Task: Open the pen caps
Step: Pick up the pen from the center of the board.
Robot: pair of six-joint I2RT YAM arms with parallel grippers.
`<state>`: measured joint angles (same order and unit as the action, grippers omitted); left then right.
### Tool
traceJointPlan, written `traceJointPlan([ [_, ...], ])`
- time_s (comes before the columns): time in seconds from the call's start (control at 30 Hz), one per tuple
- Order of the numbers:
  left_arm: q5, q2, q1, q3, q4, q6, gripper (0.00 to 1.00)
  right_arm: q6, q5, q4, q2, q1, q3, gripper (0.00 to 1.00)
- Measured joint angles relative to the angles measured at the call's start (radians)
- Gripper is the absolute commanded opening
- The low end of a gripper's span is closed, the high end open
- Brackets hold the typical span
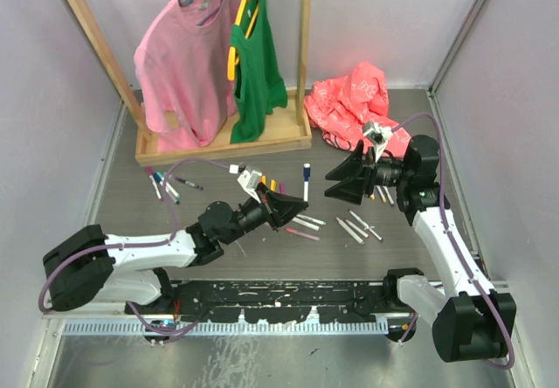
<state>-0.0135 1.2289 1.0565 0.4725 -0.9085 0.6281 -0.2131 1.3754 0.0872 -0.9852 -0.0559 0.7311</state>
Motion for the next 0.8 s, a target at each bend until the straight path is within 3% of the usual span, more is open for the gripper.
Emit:
traceJointPlan([
  [0.07, -0.021, 0.030, 0.018, 0.018, -0.028, -0.008, 0.00, -0.038, -0.002, 0.035, 0.002, -0.009, -0.013, 0.75],
  [0.37, -0.096, 0.156, 0.084, 0.086, -0.114, -0.019, 0.00, -0.348, -0.066, 0.311, 0.008, -0.027, -0.152, 0.76],
  [0.57, -0.134, 0.188, 0.105, 0.108, -0.135, -0.018, 0.00, -0.422, -0.096, 0.401, 0.011, -0.035, -0.172, 0.74],
  [0.7, -0.150, 0.207, 0.117, 0.123, -0.142, -0.018, 0.00, -0.433, -0.109, 0.422, 0.011, -0.041, -0.176, 0.71],
  [0.8, -0.159, 0.218, 0.125, 0.130, -0.146, -0.017, 0.00, -0.438, -0.117, 0.431, 0.011, -0.043, -0.180, 0.60],
])
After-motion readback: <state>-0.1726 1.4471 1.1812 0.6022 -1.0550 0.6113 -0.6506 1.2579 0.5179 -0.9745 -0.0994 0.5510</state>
